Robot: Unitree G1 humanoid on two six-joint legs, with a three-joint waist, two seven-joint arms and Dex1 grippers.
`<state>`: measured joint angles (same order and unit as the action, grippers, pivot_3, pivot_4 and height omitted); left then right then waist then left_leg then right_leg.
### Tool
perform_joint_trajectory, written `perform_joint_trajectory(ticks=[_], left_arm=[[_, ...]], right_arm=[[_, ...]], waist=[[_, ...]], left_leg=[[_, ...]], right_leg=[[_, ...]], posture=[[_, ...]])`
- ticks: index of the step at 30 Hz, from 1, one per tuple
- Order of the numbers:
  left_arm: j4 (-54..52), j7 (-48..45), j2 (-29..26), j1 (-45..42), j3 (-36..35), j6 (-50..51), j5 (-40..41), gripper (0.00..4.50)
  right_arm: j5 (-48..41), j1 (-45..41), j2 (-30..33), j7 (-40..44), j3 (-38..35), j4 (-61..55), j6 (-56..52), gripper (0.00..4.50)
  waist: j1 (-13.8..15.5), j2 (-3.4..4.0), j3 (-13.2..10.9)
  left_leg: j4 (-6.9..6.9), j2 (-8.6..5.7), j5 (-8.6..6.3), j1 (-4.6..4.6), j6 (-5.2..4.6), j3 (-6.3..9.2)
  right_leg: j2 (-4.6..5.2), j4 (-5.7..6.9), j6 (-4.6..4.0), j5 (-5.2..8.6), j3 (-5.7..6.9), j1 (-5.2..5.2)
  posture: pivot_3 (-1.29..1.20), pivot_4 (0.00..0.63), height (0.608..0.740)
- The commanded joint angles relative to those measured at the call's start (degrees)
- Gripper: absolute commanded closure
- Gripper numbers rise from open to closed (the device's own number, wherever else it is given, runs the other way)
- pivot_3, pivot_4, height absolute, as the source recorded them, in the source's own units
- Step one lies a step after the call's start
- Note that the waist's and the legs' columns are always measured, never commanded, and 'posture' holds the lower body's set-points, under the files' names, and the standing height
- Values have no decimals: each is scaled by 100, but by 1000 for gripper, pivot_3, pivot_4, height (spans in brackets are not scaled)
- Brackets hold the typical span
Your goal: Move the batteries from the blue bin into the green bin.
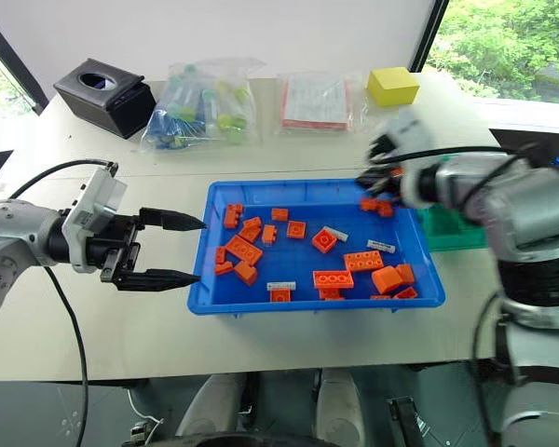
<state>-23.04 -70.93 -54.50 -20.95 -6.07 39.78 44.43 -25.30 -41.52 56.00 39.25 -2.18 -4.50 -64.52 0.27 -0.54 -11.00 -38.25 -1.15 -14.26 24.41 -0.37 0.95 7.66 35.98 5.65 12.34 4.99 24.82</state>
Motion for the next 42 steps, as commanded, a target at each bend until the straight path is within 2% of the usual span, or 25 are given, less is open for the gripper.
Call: perform_joint_trajectory(ticks=[1, 7, 14, 17, 21, 25, 28, 33, 42], left_arm=[[50, -25, 26, -138, -22, -76, 13, 0], [218, 50, 130, -282, 6, -85, 9, 0], [80, 250, 277, 92, -18, -52, 30, 0], [13, 315, 296, 301, -46, -57, 30, 0], [13, 328, 270, 449, -117, -61, 62, 0], [31, 345, 279, 440, -113, -75, 67, 0], [69, 309, 291, 457, -65, -146, 4, 0], [53, 326, 278, 481, -103, -161, 8, 0], [-139, 538, 287, 504, -240, -44, 150, 0]], right_arm=[[291, 310, 220, 78, -367, 460, 687, 4448], [709, 785, 48, -255, -576, 938, 1459, 4448], [908, 932, -86, -360, -709, 1169, 2090, 855], [713, 918, -36, -54, -798, 989, 2126, 855], [-397, 960, -110, 963, -874, -317, 1632, 855], [-753, 1166, -245, 1463, -293, -1302, 1587, 855], [-460, 1397, -253, 2037, 564, -1699, 2159, 855], [295, 1461, -360, 2601, 1624, -1431, 3133, 855], [1047, 1121, -1121, 2746, 2308, -691, 3800, 855]], waist=[[0, 0, 0], [-72, 1, -1], [-90, 0, -2], [-85, 0, -2], [-93, 3, -5], [-82, -1, -3], [-47, -6, -5], [1, -8, -6], [36, -9, -7]], left_leg=[[0, 0, 0, 0, 0, -1], [-1, 8, 0, -5, 0, -18], [-1, 7, 0, -5, 0, -25], [-1, 9, 0, -5, -1, -25], [-1, 21, 0, -7, -1, -25], [0, 31, 0, -7, -1, -17], [-3, 26, 0, -7, 0, -16], [-6, 23, 0, -6, 0, -17], [-6, 25, 1, -8, 1, -22]], right_leg=[[0, 1, 0, 0, 0, 0], [-1, 12, -1, -3, -8, 7], [1, 9, 1, -4, -18, 8], [0, 10, 1, -4, -19, 8], [0, 10, 1, -3, -20, 8], [-6, 10, 1, -3, -18, 8], [-2, 6, 0, -2, -18, 4], [2, 3, -2, -2, -24, 6], [0, 6, -2, -3, -24, 7]], posture=[[0, 150, 692], [0, 150, 692], [0, 150, 692], [0, 150, 692], [0, 150, 692], [0, 150, 692], [0, 150, 692], [0, 150, 692], [0, 150, 692]])
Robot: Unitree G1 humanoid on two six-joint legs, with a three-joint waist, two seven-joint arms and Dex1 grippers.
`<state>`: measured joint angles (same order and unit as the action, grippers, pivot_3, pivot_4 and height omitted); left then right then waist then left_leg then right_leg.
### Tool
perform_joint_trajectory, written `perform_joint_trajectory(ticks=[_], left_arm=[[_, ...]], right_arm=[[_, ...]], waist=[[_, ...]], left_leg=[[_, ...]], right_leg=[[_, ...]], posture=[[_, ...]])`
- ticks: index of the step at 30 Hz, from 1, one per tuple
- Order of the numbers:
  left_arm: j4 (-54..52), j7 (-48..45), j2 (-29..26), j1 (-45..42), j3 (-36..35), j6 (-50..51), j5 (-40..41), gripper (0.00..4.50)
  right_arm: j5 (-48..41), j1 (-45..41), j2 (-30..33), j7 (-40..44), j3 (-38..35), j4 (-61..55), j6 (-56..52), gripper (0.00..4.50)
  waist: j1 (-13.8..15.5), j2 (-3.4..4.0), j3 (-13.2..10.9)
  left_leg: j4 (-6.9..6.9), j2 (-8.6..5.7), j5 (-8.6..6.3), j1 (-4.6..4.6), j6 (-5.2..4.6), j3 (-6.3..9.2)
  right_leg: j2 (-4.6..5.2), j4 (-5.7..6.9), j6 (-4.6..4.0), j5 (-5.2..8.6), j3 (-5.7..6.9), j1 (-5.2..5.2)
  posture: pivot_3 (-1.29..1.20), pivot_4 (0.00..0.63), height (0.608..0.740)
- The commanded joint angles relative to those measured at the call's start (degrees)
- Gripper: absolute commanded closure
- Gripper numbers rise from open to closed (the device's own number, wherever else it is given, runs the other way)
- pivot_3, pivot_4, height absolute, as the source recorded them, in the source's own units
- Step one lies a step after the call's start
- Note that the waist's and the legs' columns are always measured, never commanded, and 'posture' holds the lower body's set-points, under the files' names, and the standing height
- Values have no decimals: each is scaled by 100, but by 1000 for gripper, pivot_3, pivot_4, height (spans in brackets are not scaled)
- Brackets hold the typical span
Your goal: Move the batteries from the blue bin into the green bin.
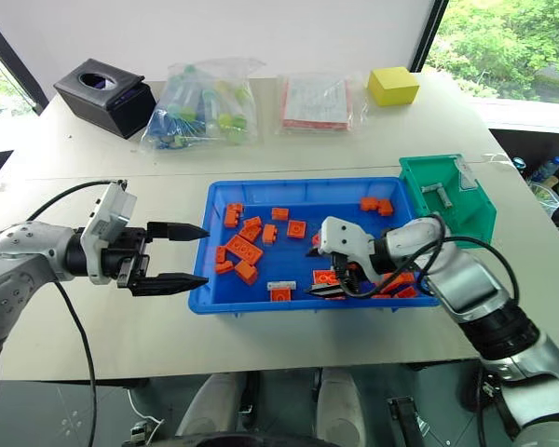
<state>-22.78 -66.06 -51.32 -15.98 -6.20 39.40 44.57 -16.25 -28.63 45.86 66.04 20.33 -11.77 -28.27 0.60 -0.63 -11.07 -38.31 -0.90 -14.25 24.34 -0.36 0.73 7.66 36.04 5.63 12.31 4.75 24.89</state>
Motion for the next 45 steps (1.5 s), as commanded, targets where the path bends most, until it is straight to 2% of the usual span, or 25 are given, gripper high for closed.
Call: perform_joint_trajectory(ticks=[1, 6, 13, 16, 20, 27, 45], left_arm=[[-172, 79, -22, 7, -241, 4, 141, 0], [-199, 224, -13, -74, -305, 103, 284, 0], [-167, 320, -3, -189, -326, 165, 354, 0], [-164, 334, 16, -218, -299, 154, 348, 0], [-106, 307, 32, -297, -247, 137, 305, 0], [-17, 242, 46, -385, -163, 72, 207, 0], [76, 145, 74, -510, -145, 13, 74, 0]], right_arm=[[210, -190, -178, 90, 119, 85, 230, 855], [527, -287, -421, 210, 351, 253, 474, 855], [756, -224, -489, 308, 313, 352, 810, 855], [773, -215, -575, 247, 296, 334, 817, 1743], [739, -195, -614, 253, 243, 191, 692, 3766], [629, -293, -621, 271, 118, 95, 433, 3766], [984, -151, -731, 311, 467, 287, 585, 3766]], waist=[[4, 0, 0], [10, -1, 0], [6, -2, 0], [5, -3, 1], [6, -3, 1], [7, -3, 1], [4, -3, 1]], left_leg=[[0, 0, 0, 0, 0, 0], [-1, -2, 1, 0, 2, -1], [-1, -4, 2, -2, 3, -3], [-1, -4, 2, -3, 4, -4], [-1, -4, 4, -3, 6, -5], [-1, -4, 4, -3, 7, -5], [-1, -6, 4, -3, 7, -5]], right_leg=[[0, 0, 0, 0, 0, 0], [0, 1, 0, 0, 0, -2], [-1, 2, 1, 0, 1, -3], [-2, 4, 1, -1, 1, -3], [-2, 5, 1, -1, 1, -3], [-2, 5, 1, -1, 1, -3], [-2, 6, 2, -1, 1, -3]], posture=[[0, 150, 692], [0, 150, 692], [0, 150, 692], [0, 150, 692], [0, 150, 692], [0, 150, 692], [0, 150, 692]])
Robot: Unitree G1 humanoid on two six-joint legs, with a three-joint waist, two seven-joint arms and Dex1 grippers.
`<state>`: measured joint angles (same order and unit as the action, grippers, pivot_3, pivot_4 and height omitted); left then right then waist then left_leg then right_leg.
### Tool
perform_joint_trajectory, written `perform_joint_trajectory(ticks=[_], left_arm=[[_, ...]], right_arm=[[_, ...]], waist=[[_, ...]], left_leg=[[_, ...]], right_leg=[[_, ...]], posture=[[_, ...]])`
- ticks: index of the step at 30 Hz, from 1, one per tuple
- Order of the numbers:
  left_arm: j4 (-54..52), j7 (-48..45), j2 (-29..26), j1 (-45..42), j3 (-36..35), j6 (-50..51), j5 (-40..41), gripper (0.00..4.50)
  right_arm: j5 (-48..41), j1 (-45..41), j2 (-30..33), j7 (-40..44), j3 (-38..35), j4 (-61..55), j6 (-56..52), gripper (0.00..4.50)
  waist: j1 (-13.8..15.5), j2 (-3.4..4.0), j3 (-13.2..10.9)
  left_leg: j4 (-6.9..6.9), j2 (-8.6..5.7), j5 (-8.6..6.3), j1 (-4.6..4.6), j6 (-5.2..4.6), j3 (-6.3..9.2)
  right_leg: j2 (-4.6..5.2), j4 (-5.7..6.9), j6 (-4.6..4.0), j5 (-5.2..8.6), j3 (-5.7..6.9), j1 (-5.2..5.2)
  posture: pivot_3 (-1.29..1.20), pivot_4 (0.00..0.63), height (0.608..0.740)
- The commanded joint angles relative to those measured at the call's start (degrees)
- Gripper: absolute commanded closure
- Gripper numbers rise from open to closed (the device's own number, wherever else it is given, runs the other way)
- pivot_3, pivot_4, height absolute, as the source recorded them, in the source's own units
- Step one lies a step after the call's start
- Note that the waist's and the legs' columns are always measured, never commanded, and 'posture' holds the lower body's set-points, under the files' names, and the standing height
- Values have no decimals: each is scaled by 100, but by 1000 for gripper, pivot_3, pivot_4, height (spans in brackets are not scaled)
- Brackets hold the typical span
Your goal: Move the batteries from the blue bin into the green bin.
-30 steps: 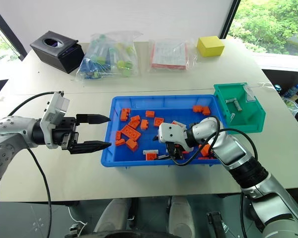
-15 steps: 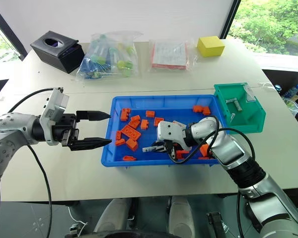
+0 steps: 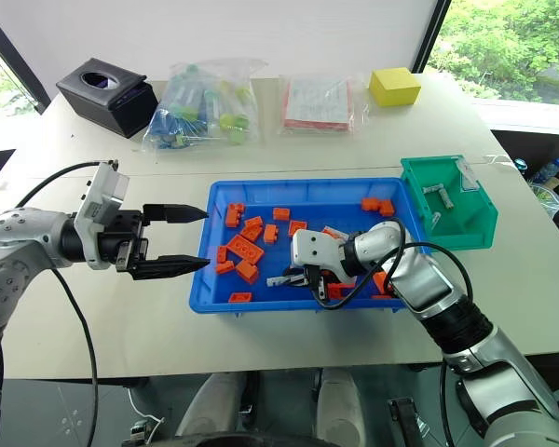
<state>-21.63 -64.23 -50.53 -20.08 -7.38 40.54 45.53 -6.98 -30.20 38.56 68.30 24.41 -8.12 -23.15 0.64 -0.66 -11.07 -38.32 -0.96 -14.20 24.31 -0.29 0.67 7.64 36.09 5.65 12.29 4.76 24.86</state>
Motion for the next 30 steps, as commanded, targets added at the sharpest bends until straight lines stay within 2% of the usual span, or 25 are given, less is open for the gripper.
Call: perform_joint_trajectory(ticks=[1, 2, 5, 6, 7, 9, 12, 15, 19, 20, 25, 30], left_arm=[[-34, -39, -5, -105, -21, -104, -27, 0], [-33, -40, -6, -108, -21, -105, -28, 0], [-10, -38, 1, -137, -10, -109, -39, 0], [-3, -39, 4, -146, -5, -113, -45, 0], [-3, -39, 2, -147, -9, -114, -45, 0], [7, -34, 6, -161, -9, -118, -49, 0], [29, -25, 23, -192, 3, -128, -65, 0], [47, -28, 38, -213, 5, -144, -86, 0], [92, -39, 60, -266, 29, -170, -125, 0], [100, -45, 63, -275, 34, -174, -131, 0], [160, -84, 71, -332, 102, -207, -170, 0], [188, -104, 89, -327, 139, -241, -208, 0]], right_arm=[[63, 12, 5, 110, 71, -84, 79, 3766], [37, 25, 7, 127, 64, -116, 20, 3766], [34, 56, -23, 94, 55, -141, -92, 2971], [83, 65, -31, 70, 72, -124, -37, 2508], [150, 82, -36, 29, 96, -105, 44, 1853], [198, 99, -44, -11, 121, -85, 57, 1048], [202, 109, -61, -12, 113, -78, 42, 1048], [187, 130, -102, -56, 78, -94, 27, 2007], [218, 126, -102, -89, 47, -135, 29, 4061], [220, 124, -100, -94, 35, -153, 17, 4428], [-61, -87, -55, -152, -381, -560, -390, 4424], [-754, -722, -6, -810, -1756, -787, -1665, 4424]], waist=[[0, 0, 0], [0, 0, 0], [4, 0, 0], [2, -1, 0], [1, -1, 0], [0, -1, 0], [0, -2, 1], [0, -3, 1], [3, -3, 2], [6, -3, 2], [2, -3, 2], [2, -3, 1]], left_leg=[[0, 0, 0, 0, 0, 0], [0, 0, 0, -1, 0, 0], [0, 0, 0, -1, 0, 1], [0, 0, 0, 0, 0, 0], [0, 0, 0, -1, 0, 0], [0, 0, 0, -1, 0, 0], [0, 0, 0, -2, 0, 1], [0, 0, 0, -2, 1, 0], [0, 0, 0, -3, 1, 1], [1, 0, 0, -3, 1, 1], [0, -3, 1, -3, 1, 1], [0, 1, 1, -3, 3, 2]], right_leg=[[0, 0, 0, 0, 0, 0], [0, 0, 0, 0, 0, 0], [0, 0, 0, 0, 0, 0], [0, 0, 0, 0, 0, 0], [0, 0, 0, 0, 0, 0], [0, 0, 0, 0, 0, 0], [-1, 1, 0, 0, 0, -1], [0, 1, 0, 0, 0, -1], [-1, 1, 0, 0, 0, -2], [-1, 1, 1, 0, 0, -2], [-1, 1, 0, 0, 1, -2], [0, 3, -1, -1, 0, -1]], posture=[[0, 150, 692], [0, 150, 692], [0, 150, 692], [0, 150, 692], [0, 150, 692], [0, 150, 692], [0, 150, 692], [0, 150, 692], [0, 150, 692], [0, 150, 692], [0, 150, 692], [0, 150, 692]])
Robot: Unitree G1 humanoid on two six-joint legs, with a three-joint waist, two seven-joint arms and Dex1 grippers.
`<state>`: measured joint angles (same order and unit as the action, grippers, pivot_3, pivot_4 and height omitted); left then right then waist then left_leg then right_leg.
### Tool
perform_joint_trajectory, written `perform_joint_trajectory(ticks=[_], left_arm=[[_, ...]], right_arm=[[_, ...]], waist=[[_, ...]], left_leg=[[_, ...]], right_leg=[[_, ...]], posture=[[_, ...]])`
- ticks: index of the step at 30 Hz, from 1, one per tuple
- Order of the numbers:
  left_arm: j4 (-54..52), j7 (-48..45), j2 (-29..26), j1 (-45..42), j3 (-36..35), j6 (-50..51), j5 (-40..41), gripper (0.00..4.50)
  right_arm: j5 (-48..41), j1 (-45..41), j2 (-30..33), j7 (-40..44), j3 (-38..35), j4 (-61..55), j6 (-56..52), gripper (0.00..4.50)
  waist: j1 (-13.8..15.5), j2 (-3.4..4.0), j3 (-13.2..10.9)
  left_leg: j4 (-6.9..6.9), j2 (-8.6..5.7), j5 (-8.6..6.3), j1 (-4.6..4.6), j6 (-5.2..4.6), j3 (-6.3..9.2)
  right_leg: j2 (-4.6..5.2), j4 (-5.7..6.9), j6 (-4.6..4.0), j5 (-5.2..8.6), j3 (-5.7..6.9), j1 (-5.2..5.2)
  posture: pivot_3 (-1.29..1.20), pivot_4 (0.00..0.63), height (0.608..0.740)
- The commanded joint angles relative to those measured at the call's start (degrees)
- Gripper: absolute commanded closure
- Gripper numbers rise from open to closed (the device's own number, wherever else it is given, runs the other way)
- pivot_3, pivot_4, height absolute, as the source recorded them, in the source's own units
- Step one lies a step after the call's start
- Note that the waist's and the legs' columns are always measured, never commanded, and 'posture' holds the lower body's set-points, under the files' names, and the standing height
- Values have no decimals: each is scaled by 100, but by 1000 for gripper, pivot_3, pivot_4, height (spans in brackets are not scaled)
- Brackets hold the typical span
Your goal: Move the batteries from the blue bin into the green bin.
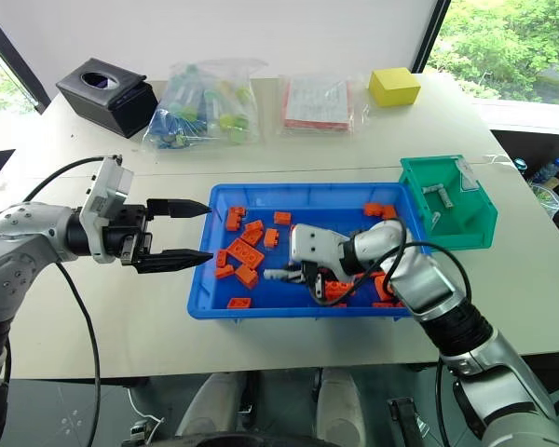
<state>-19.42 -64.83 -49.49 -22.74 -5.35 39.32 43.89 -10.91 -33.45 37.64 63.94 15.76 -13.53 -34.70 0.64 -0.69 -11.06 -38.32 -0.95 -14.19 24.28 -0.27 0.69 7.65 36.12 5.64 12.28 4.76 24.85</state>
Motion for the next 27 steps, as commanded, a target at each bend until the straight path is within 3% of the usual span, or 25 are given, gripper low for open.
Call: perform_joint_trajectory(ticks=[1, 5, 10, 19, 25, 27], left_arm=[[-24, -43, -3, -53, -55, -136, -59, 0], [0, -44, 40, -40, -40, -177, -108, 0], [64, -44, 113, -50, 12, -237, -167, 0], [177, -74, 230, -241, 100, -263, -252, 0], [151, -58, 231, -243, 81, -254, -257, 0], [134, -40, 224, -244, 63, -240, -248, 0]], right_arm=[[-430, -555, 212, -598, -1325, -129, -800, 4424], [-401, -661, 828, -1024, -2196, 278, -1123, 4424], [36, -17, 2047, -1300, -2943, 1332, -786, 4424], [227, 844, 2464, -1735, -3418, 2237, -369, 4424], [-4, 840, 2322, -1654, -3381, 2225, -212, 1550], [-85, 779, 2315, -1557, -3322, 2164, -148, 1550]], waist=[[5, 0, 0], [92, -3, 0], [155, -3, -1], [-12, -1, -1], [-23, -1, -1], [-15, -1, -1]], left_leg=[[0, 0, 0, 0, 0, 0], [1, -7, 0, 6, 1, 6], [2, -20, 0, 10, 0, -7], [1, -11, 0, -1, -1, -13], [2, -10, 0, -2, -1, -13], [1, -10, 0, -2, -1, -13]], right_leg=[[0, 0, 0, 0, 0, 0], [1, -5, 0, 1, 3, 0], [5, -13, -3, 2, 1, 0], [3, 1, -2, 0, -2, 1], [2, 1, -1, -1, -4, 1], [2, 1, -1, -1, -4, 1]], posture=[[0, 150, 692], [0, 150, 692], [0, 150, 692], [0, 150, 692], [0, 150, 692], [0, 150, 692]])
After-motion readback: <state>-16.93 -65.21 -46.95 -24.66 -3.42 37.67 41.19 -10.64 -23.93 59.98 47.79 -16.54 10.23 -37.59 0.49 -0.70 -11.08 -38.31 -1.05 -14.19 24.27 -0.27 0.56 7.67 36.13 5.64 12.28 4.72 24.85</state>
